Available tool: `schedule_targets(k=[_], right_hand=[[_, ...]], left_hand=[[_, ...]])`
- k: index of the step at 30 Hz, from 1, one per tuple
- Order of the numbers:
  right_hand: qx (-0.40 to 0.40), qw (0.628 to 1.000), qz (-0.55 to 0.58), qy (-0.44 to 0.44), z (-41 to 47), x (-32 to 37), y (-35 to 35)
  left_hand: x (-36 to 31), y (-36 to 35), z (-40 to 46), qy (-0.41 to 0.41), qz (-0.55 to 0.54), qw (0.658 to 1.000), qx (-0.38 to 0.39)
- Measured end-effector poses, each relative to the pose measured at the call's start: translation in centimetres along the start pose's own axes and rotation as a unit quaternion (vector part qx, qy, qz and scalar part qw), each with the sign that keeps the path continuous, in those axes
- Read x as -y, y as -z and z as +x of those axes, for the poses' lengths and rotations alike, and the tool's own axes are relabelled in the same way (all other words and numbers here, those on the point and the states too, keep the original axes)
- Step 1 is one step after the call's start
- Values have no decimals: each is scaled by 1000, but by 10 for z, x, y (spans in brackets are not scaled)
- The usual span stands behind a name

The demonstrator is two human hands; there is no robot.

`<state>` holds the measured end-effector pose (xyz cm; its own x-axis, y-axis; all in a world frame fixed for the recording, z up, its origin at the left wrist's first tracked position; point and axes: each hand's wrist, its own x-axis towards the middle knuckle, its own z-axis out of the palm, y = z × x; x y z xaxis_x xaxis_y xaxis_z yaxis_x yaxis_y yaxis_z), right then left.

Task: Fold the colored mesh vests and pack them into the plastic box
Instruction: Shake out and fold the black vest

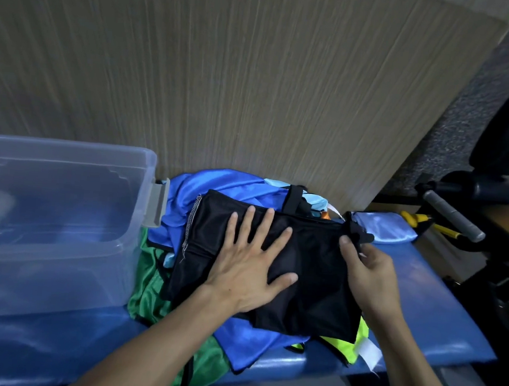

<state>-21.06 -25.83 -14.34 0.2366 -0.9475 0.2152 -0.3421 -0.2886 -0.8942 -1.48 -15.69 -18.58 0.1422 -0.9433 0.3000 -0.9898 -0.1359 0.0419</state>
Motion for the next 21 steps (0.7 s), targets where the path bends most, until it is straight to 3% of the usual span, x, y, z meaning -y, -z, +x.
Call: schedule_targets(k=[7,13,18,21], right_hand=[[-4,1000,5,12,-7,13,-4],[4,996,-15,88,-19,39,-23],[1,982,-103,155,-29,50,-35],[-16,979,-119,165,-33,57,-43]], left_hand=[[7,2,-3,-2,-2,1000,20],[17,14,-2,-15,-68,997,39],[33,21,-6,-43,-132,990,-16],[40,24,-5,-30,-209,973,-91]])
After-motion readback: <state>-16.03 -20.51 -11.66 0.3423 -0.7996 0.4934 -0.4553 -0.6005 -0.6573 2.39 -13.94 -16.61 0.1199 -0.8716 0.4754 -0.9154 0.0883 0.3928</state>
